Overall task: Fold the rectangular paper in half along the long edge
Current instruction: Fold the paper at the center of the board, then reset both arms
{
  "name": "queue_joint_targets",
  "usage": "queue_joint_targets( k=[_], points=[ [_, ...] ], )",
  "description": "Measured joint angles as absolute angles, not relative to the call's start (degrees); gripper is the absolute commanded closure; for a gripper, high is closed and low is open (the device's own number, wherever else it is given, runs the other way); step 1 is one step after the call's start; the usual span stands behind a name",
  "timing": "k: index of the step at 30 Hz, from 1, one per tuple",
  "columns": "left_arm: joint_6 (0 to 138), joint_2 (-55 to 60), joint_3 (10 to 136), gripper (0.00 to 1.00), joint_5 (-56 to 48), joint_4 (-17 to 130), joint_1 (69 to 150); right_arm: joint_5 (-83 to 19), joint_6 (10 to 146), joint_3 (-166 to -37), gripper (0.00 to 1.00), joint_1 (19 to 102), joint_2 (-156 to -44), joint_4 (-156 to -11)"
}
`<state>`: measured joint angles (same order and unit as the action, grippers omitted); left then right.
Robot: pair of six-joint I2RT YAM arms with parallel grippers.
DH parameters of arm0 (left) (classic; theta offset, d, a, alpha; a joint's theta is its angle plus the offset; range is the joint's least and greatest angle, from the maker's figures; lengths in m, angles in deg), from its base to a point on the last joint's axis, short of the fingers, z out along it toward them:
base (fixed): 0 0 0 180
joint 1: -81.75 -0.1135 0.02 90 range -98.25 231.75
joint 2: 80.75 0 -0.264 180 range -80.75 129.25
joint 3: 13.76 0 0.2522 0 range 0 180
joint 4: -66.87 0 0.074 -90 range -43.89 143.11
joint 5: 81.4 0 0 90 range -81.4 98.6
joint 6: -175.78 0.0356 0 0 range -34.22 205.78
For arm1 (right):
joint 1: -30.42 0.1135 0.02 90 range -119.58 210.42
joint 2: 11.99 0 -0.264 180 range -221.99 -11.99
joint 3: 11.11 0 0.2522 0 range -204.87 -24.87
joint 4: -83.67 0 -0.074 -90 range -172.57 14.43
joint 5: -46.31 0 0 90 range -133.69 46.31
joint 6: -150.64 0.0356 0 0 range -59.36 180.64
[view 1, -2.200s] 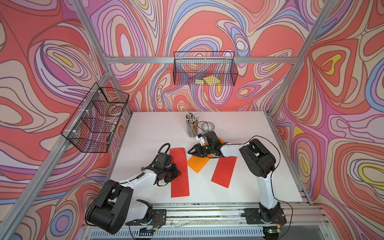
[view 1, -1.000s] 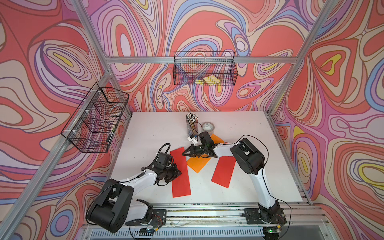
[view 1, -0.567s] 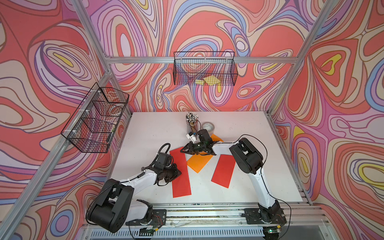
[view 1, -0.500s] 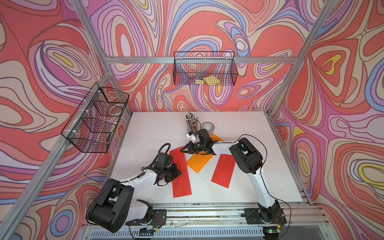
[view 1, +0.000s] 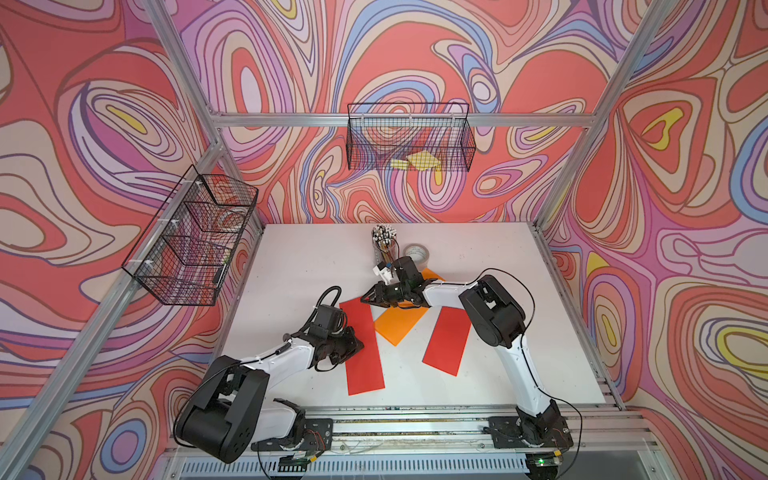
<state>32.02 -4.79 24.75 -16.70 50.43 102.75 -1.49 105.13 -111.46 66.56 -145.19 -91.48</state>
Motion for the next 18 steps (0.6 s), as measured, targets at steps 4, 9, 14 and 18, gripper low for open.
queue_joint_targets(
  k=[4,9,14,18],
  points=[
    [32.6,-2.8,26.7,0.86,-17.1,49.6,102.7,-4.8,103.7,-110.8,0.55,65.6,-143.5,-89.9],
    [34.7,-0.7,33.1,0.83,-14.9,43.3,102.7,-12.3,100.4,-103.4,0.36,63.8,-133.8,-87.9],
    [37.7,2.9,42.3,0.80,-13.5,39.0,100.9,-20.9,97.1,-94.7,0.02,61.8,-119.3,-86.6],
    [40.4,7.2,48.6,0.32,-12.9,36.5,98.5,-29.4,95.1,-87.2,0.02,60.2,-108.4,-85.8]
  ],
)
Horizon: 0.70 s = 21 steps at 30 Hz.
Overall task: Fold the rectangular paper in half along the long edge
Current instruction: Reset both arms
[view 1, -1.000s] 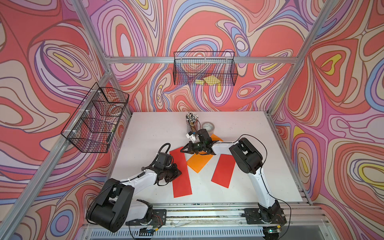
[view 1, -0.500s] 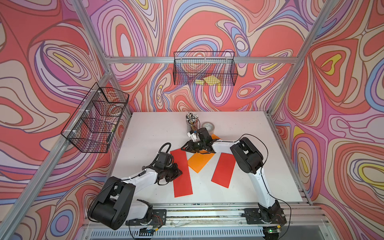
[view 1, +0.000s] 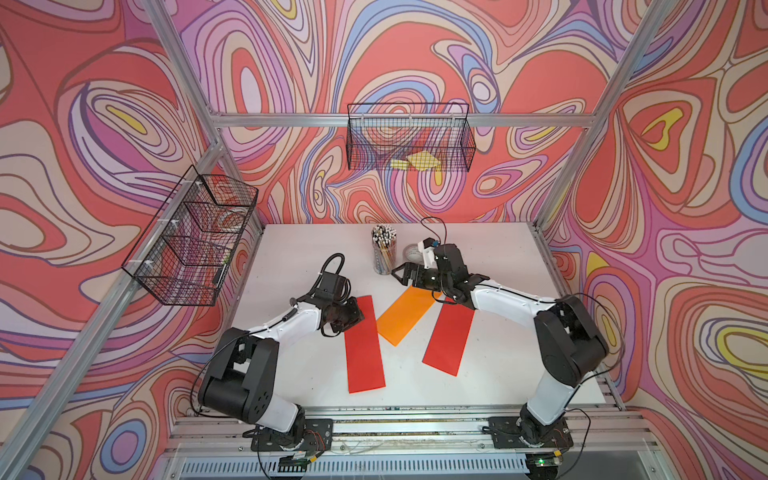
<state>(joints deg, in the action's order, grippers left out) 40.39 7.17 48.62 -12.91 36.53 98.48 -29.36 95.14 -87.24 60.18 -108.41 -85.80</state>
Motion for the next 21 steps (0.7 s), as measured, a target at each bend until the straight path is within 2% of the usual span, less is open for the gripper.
queue_joint_targets(
  k=[2,3,8,14,18,21],
  points=[
    [41.9,8.5,52.0,0.14,-11.0,34.1,98.1,-34.8,94.0,-83.8,0.02,59.8,-103.2,-84.3],
    [43.0,9.0,54.0,0.01,-9.7,32.6,98.2,-37.6,93.2,-82.3,0.02,59.8,-100.5,-83.7],
    [47.1,6.1,60.7,0.01,-2.0,28.2,98.2,-51.5,89.4,-77.7,0.02,60.0,-87.8,-79.0],
    [51.1,-13.4,61.1,0.01,9.4,26.7,98.2,-69.0,84.0,-77.0,0.02,60.0,-75.0,-75.5],
    [55.4,-25.9,60.8,0.01,23.4,27.9,98.2,-82.3,79.2,-77.3,0.02,59.7,-70.9,-75.5],
    [59.5,-30.6,57.3,0.01,34.4,30.3,98.2,-91.1,72.7,-76.2,0.02,59.4,-68.8,-78.6]
  ],
)
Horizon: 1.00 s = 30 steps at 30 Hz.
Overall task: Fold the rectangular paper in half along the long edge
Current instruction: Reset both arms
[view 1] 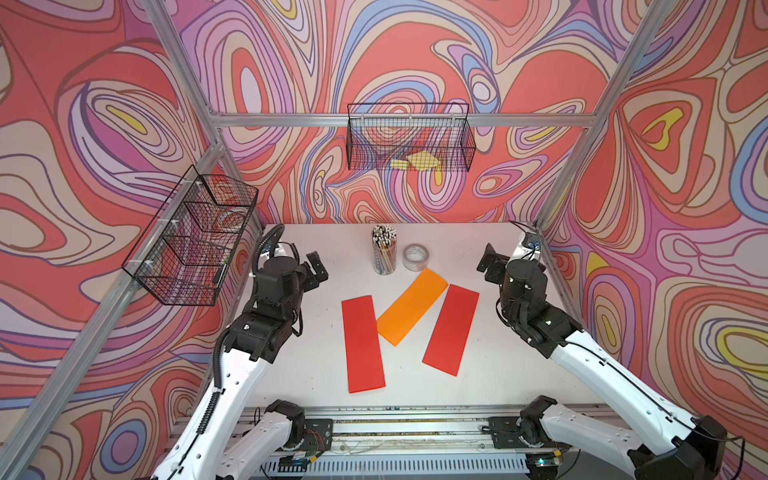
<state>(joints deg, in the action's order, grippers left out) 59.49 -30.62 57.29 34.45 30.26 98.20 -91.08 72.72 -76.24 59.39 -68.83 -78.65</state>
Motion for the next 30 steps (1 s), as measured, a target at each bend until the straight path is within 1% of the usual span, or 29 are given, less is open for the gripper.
queue_joint_targets(
  k=[3,6,9,11,13,16,19,24,27,30],
  points=[
    [63.4,-32.7,49.8,0.01,42.4,33.0,98.2,-98.4,65.2,-71.6,0.02,58.5,-64.3,-85.6],
    [64.5,-33.3,42.1,0.01,49.6,33.2,98.2,-105.5,61.4,-66.3,0.02,55.2,-58.6,-90.5],
    [64.7,-35.8,35.8,0.01,55.1,33.8,98.2,-110.5,63.8,-61.9,0.02,50.6,-52.1,-89.8],
    [66.3,-38.5,31.9,0.01,56.8,37.1,98.2,-111.7,66.0,-58.8,0.02,48.1,-48.3,-89.4],
    [68.1,-40.7,27.4,0.01,58.1,42.3,98.2,-111.1,66.3,-54.8,0.02,46.5,-47.2,-92.2],
    [70.9,-41.3,21.4,0.01,59.4,49.7,98.2,-109.2,68.0,-51.8,0.02,46.1,-54.5,-93.5],
    [74.4,-39.0,16.2,0.01,58.1,58.6,98.1,-106.4,69.9,-50.3,0.02,46.1,-66.0,-97.4],
    [75.7,-28.0,13.6,0.01,53.6,69.2,95.8,-100.8,74.0,-48.7,0.02,45.7,-83.1,-103.6],
    [75.2,-21.7,14.0,0.01,52.0,72.2,93.7,-99.9,73.7,-46.9,0.02,45.6,-89.1,-110.3],
    [74.5,-17.9,15.3,0.01,50.3,73.1,91.9,-98.8,73.6,-45.6,0.02,44.9,-90.8,-114.6]
  ],
)
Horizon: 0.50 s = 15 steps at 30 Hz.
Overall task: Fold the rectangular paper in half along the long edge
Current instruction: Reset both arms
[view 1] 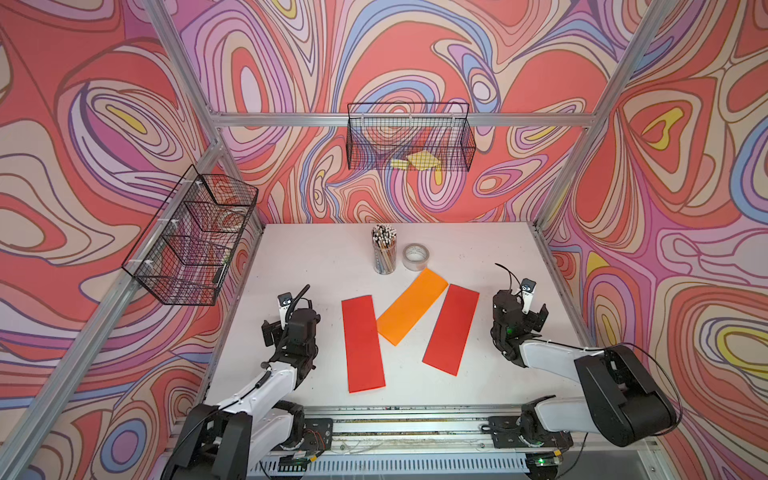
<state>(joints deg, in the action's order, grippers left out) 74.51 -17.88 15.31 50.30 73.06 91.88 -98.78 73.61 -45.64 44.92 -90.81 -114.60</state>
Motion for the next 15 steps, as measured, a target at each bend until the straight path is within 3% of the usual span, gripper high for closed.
queue_joint_targets(
  k=[15],
  points=[
    [73.9,-8.4,16.6,0.01,41.4,91.3,87.3,-88.4,71.6,-47.1,0.02,40.6,-97.5,-129.5]
  ],
)
